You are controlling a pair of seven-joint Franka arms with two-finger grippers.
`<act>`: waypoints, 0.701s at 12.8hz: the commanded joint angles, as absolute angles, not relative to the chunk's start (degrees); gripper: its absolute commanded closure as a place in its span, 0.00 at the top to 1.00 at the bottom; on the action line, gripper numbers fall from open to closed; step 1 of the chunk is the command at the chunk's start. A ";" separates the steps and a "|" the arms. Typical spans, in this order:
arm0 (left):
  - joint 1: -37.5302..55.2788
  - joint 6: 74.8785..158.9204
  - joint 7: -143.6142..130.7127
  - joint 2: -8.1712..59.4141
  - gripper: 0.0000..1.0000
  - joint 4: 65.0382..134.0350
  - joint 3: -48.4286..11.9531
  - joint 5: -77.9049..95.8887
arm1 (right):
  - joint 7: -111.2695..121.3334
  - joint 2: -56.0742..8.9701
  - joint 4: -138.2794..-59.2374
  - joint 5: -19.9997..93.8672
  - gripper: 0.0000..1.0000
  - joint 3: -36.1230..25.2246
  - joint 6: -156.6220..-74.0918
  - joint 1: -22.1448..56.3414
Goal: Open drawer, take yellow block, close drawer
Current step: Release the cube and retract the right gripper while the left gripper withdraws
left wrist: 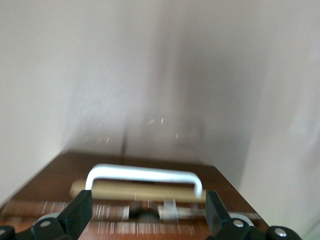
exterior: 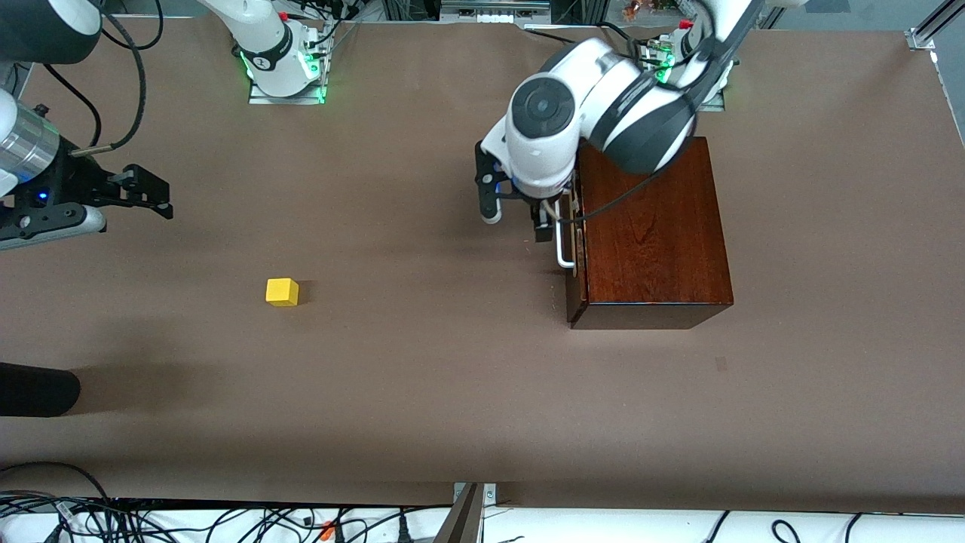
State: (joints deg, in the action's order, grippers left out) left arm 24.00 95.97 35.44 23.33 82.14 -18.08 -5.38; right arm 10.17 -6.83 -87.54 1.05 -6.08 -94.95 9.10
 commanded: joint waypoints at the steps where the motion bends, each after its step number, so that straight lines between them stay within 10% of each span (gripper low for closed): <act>1: 19.27 92.56 28.93 15.84 1.00 83.15 -17.93 -4.22 | 11.77 -7.73 -85.34 1.41 1.00 -6.15 -93.78 8.88; 9: 10.46 91.05 19.03 6.43 1.00 82.08 -2.31 -1.85 | 11.07 -6.94 -85.25 1.93 1.00 -5.18 -93.25 9.32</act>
State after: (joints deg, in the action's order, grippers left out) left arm 10.92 89.06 25.41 9.76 78.33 -5.40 -3.79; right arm 10.39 -6.93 -86.54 1.08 -5.43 -94.84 9.28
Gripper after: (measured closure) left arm 0.000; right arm 0.000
